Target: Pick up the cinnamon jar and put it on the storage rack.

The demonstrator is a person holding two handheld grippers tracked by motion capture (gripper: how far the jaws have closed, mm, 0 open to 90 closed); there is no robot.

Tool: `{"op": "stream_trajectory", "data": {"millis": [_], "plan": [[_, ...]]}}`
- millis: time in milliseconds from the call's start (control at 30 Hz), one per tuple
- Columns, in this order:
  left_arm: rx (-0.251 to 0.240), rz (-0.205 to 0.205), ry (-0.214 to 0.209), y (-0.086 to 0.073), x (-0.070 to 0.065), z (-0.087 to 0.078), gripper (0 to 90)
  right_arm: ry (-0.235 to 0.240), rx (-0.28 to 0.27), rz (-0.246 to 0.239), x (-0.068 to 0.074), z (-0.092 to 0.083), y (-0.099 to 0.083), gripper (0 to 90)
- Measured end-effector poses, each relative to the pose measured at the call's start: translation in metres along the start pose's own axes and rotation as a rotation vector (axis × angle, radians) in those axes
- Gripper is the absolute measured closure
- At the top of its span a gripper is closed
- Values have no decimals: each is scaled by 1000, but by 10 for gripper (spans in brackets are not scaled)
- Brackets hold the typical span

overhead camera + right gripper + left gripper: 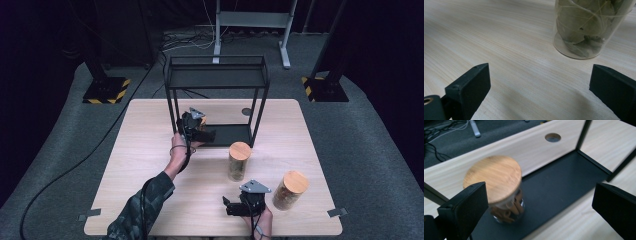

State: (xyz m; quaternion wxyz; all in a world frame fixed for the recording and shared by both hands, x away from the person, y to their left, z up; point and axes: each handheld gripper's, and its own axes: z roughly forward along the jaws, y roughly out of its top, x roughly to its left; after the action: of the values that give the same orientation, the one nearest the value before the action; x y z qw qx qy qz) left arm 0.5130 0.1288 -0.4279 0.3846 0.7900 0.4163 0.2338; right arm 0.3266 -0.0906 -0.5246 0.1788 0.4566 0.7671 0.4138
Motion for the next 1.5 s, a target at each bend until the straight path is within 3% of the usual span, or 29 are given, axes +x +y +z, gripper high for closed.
{"op": "stream_trajectory", "data": {"millis": [433,700,900,1167,1333,1500], "plan": [[52,35,-68,-36,-4,-28,0,-2,2,0,0,0,0,26],[79,46,-85,-63,-3,-46,0,-3,1,0,0,0,0,26],[126,40,-89,-91,-2,-59,0,-5,2,-1,0,0,0,26],[197,5,-82,-138,4,-73,0,-8,3,-6,1,0,0,26],[218,-55,-73,-164,9,-84,0,-9,-2,-3,1,0,0,26],[236,-81,-49,-186,10,-94,0,-8,-1,-6,1,0,0,26]]}}
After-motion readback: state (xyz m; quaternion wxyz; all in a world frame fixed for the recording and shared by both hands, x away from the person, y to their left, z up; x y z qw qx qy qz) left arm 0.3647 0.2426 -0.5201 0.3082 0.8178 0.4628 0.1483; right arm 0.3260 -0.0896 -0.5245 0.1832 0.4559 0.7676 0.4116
